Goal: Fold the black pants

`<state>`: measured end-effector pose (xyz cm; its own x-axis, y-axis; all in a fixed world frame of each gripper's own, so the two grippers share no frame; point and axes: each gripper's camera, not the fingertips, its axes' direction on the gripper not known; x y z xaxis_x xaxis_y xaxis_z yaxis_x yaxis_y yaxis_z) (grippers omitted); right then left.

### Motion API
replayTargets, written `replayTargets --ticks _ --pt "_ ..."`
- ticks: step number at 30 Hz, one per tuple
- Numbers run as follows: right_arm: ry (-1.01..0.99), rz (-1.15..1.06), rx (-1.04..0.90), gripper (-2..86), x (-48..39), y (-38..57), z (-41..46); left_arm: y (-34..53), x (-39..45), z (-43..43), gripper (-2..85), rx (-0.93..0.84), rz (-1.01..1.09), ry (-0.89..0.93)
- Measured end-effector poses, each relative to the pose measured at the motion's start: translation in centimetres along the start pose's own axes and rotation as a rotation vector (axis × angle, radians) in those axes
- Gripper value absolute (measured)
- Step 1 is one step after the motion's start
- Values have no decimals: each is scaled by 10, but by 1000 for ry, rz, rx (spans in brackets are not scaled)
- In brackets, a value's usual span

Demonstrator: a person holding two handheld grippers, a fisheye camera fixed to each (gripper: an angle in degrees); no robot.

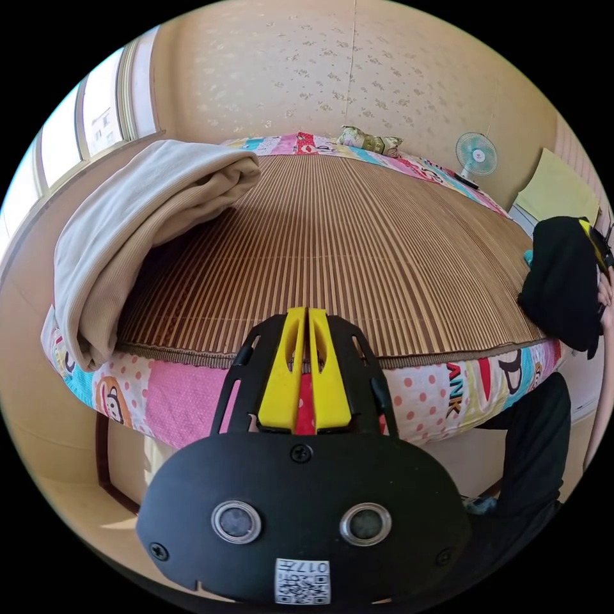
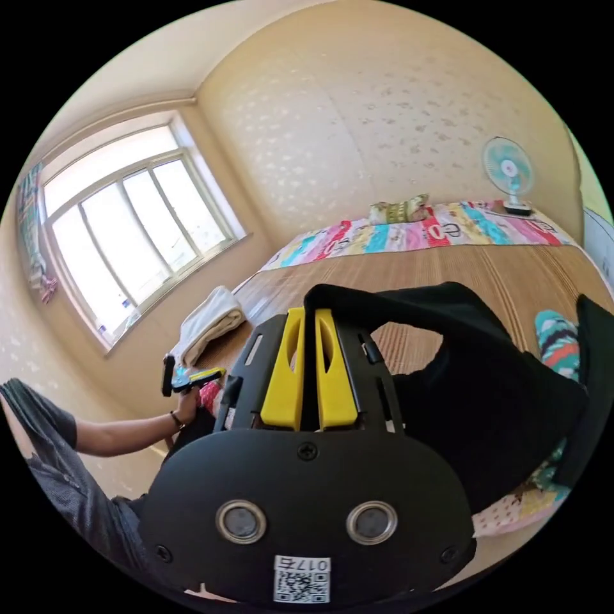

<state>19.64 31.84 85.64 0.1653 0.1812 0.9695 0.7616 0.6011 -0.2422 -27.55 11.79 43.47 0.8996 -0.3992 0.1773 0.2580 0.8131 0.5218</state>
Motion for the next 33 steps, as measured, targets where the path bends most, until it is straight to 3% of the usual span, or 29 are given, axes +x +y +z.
replayTargets --ticks 6,12,16,19,23,24,27,31,33 --pt "-374 -22 -278 26 -38 66 121 -12 4 9 -10 1 0 2" --pt "-383 -119 -484 24 -49 117 151 -24 8 17 -10 2 3 12" --pt "-365 -240 -476 17 -47 97 116 -32 13 22 -10 4 5 17" --pt "-264 -217 -322 15 -17 54 67 -36 16 26 -10 5 0 22" --pt "257 137 -184 38 69 -1 36 -41 22 29 -10 6 0 18" --pt "389 252 -207 59 98 -12 41 -43 25 29 -10 6 1 17" --pt "457 401 -340 125 153 -32 78 -46 29 31 -10 8 -3 18" --pt "516 421 -485 152 186 -30 143 -49 33 31 -10 9 -3 20" --pt "668 392 -445 134 184 -18 161 -50 36 31 -10 8 7 17"
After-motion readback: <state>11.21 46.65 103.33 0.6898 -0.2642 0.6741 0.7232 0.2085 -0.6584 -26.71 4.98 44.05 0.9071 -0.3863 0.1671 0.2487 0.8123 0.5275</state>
